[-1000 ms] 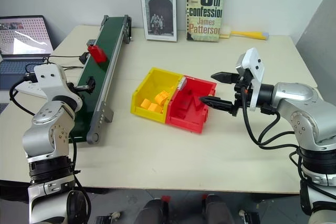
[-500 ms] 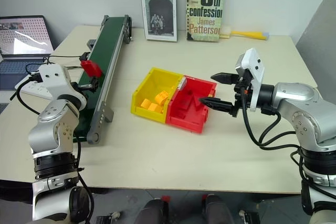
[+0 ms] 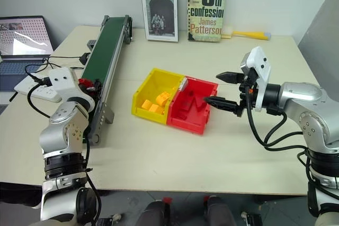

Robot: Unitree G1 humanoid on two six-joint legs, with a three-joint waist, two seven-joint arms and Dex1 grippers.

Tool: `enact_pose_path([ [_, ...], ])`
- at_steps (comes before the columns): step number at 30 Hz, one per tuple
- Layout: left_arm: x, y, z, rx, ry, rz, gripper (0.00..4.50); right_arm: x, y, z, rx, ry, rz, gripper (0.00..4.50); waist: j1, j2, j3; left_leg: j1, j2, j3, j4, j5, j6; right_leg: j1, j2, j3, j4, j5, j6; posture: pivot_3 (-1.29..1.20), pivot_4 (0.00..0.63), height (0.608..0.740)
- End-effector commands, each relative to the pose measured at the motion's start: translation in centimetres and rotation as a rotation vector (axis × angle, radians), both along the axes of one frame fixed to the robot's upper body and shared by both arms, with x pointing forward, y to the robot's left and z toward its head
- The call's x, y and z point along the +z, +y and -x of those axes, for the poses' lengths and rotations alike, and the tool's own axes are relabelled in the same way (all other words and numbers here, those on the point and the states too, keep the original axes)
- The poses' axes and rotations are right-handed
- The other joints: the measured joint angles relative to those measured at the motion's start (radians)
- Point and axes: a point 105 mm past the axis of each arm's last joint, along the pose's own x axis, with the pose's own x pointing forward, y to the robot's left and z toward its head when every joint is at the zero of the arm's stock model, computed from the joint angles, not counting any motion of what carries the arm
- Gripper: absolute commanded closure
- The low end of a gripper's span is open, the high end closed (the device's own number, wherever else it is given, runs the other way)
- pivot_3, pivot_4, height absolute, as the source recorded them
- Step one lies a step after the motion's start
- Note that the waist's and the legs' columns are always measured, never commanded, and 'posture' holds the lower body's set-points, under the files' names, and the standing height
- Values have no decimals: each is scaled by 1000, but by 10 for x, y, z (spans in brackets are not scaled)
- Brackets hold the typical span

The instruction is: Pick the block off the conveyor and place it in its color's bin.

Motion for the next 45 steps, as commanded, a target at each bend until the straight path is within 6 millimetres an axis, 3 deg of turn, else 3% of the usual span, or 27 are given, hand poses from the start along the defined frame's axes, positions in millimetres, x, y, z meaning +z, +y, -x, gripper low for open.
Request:
enact_pose_path([
  [1, 25, -3, 9, 26, -66, -17, 2443, 17, -1, 1, -4, -62, -23, 0, 0, 0, 0, 0, 0, 0, 0, 0, 0, 0, 0, 0, 0, 0, 0, 0, 150, 740],
  [4, 29, -7, 11, 27, -69, -13, 2975, 18, -2, -1, -6, -63, -26, 0, 0, 0, 0, 0, 0, 0, 0, 0, 0, 0, 0, 0, 0, 0, 0, 0, 150, 740],
  [11, 53, -29, -2, -70, -112, -40, 2972, 18, -14, -5, -92, -100, 21, 0, 1, 0, 0, 0, 0, 0, 0, 0, 0, 0, 0, 0, 0, 0, 0, 0, 150, 740],
  [13, 60, -45, -10, -162, -120, -52, 2972, 17, -22, -5, -148, -117, 58, 0, 8, 0, 0, -1, 0, 0, 0, 0, 0, 0, 0, -1, 0, 0, 0, 0, 150, 740],
  [16, 72, -80, -22, -342, -126, -117, 2972, 17, -34, -3, -222, -132, 102, 0, 14, 0, 0, -1, -1, 0, 0, 0, 0, 0, 0, 0, 0, 0, 0, 0, 150, 740],
  [23, 83, -190, -31, -883, -136, -189, 2972, 7, -46, 19, -292, -127, 204, 0, 24, 0, 0, -1, -2, 1, 0, 0, -1, 0, 0, 0, -1, 0, 0, 0, 150, 740],
  [26, 67, -242, -14, -1158, -104, -243, 2972, 5, -44, 32, -295, -127, 214, 0, 23, 0, 0, -1, -2, 1, 0, 0, -1, 0, 1, 0, -2, 0, 0, 0, 150, 740],
  [29, 49, -268, -3, -1302, -86, -284, 2972, 6, -40, 38, -301, -129, 207, 0, 18, 0, 0, -1, -2, 2, 0, 0, -1, 0, 1, 2, -2, 0, 0, 0, 150, 740],
  [36, 32, -282, -9, -1362, -63, -341, 2972, 4, -33, 49, -315, -121, 184, 0, 2, 0, 0, 0, -1, 2, 0, 0, 0, 0, 2, 2, -1, 0, 0, 0, 150, 740],
  [37, 32, -283, -9, -1373, -65, -337, 2412, 3, -33, 50, -321, -118, 180, 0, 2, 0, 0, 0, -1, 2, 0, 0, 0, 0, 2, 2, -1, 0, 0, 0, 150, 740],
  [45, 39, -277, -3, -1419, -86, -321, 867, 3, -34, 46, -332, -104, 147, 0, 1, 0, 0, -1, -1, 1, 0, 0, 0, 0, 2, 2, -1, 0, 0, 0, 150, 740],
])
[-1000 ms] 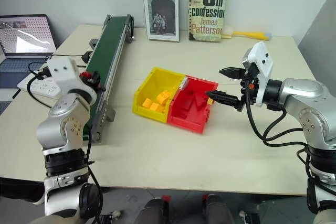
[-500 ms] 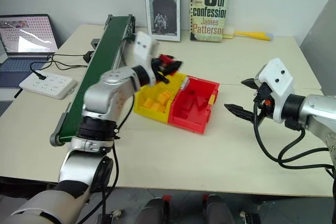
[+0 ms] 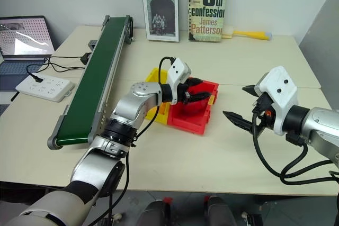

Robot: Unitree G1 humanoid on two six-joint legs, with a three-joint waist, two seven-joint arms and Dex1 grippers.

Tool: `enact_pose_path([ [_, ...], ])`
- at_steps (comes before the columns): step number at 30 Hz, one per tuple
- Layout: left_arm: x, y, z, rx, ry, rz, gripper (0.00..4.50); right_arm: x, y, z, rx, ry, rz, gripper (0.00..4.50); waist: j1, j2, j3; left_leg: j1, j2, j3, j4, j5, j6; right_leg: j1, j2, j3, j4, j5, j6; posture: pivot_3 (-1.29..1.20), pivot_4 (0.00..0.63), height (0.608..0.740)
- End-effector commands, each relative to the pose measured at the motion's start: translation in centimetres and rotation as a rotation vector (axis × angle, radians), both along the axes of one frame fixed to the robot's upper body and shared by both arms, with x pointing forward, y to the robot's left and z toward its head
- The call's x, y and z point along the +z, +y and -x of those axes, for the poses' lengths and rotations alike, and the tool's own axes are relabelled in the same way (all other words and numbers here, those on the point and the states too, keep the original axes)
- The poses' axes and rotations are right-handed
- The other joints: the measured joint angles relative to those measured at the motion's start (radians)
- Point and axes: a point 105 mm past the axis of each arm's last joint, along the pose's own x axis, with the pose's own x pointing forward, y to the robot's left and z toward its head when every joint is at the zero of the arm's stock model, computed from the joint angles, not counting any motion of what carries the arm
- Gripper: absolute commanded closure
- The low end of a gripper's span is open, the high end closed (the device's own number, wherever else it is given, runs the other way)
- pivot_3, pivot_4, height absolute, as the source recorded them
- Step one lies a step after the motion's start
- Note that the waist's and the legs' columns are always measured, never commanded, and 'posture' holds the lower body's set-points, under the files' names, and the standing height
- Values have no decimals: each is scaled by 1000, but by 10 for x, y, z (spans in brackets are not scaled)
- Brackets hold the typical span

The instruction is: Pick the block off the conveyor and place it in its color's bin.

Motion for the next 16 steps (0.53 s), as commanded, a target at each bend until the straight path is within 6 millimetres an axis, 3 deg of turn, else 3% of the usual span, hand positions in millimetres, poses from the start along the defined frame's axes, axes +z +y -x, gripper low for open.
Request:
enact_pose_path([
  [1, 29, 10, 3, -32, -76, 28, 754, 11, -1, -3, 4, -49, -32, 0, 0, 0, 0, 0, 0, 0, 0, 0, 0, 0, 0, 0, 0, 0, 0, 0, 150, 740],
  [2, 33, 26, 2, -24, -85, 10, 423, 11, -1, -5, 17, -42, -32, 0, 0, 0, 0, 0, 0, 0, 0, 0, 0, 0, 0, 0, 0, 0, 0, 0, 150, 740],
  [5, 40, 66, 3, 9, -106, -72, 21, 10, -2, -11, 48, -26, -19, 0, -15, 0, 0, 0, 1, 1, 0, 0, 0, -1, 1, 1, 0, 0, 0, 0, 150, 740],
  [8, 42, 104, 11, 39, -114, -164, 21, 8, -4, -17, 89, -13, 4, 0, -20, 0, 0, 2, 2, 1, -2, 0, 0, -1, 2, 1, 1, 0, 0, 0, 150, 740],
  [12, 43, 135, 24, 74, -97, -224, 21, 4, -3, -26, 149, 1, 17, 0, -15, 1, 0, 2, 2, 0, -3, 0, 0, -1, 2, 0, 1, 0, 0, 0, 150, 740],
  [16, 40, 148, 33, 89, -82, -251, 21, 0, -1, -33, 191, 9, 24, 0, -4, 0, 0, 1, 2, 0, -1, 0, 0, -1, 1, 0, 1, 0, 0, 0, 150, 740],
])
